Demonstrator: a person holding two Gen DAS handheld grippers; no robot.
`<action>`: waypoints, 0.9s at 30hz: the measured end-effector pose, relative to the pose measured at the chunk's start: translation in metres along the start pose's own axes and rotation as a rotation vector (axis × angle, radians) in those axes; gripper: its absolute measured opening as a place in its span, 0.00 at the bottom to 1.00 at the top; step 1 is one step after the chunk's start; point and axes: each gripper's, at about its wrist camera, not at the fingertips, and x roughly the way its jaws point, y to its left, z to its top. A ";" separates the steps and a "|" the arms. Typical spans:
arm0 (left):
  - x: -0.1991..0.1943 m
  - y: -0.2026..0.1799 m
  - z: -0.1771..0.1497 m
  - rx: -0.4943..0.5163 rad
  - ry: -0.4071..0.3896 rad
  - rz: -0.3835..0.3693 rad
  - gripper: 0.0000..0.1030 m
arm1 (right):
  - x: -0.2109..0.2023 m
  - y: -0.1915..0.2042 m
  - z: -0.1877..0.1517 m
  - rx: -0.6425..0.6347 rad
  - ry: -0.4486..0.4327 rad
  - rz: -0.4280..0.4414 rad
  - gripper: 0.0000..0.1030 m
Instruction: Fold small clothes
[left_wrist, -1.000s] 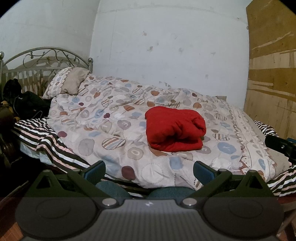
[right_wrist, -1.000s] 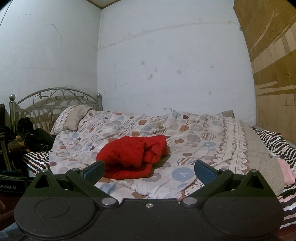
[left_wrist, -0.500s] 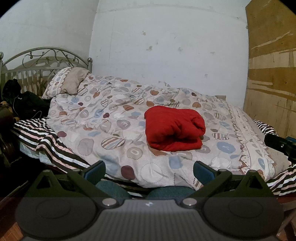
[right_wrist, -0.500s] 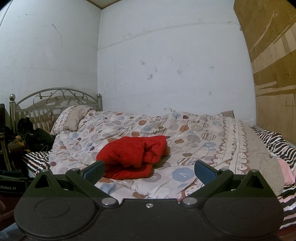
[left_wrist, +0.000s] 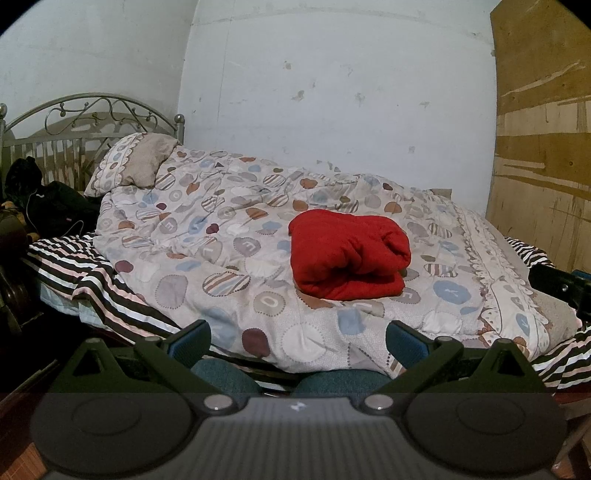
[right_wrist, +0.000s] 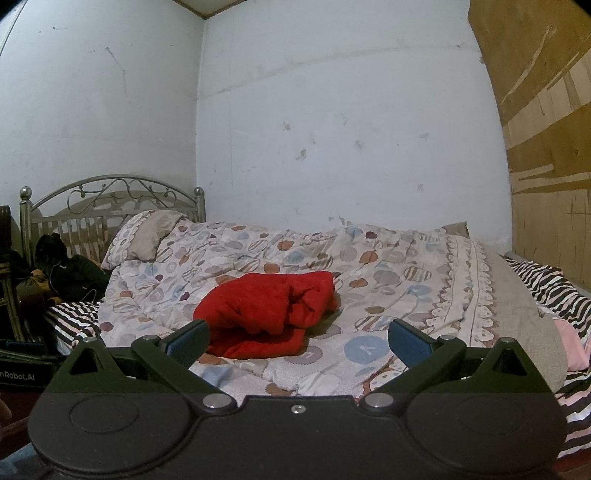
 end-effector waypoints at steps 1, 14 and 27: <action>-0.001 0.001 -0.001 0.001 0.000 0.000 1.00 | 0.000 0.001 0.000 0.000 0.000 0.000 1.00; 0.000 -0.001 0.000 -0.002 0.008 -0.007 1.00 | 0.000 0.000 0.000 0.000 0.000 0.000 1.00; 0.009 0.003 0.000 -0.060 0.103 -0.017 1.00 | -0.001 0.002 0.001 0.002 0.004 0.004 1.00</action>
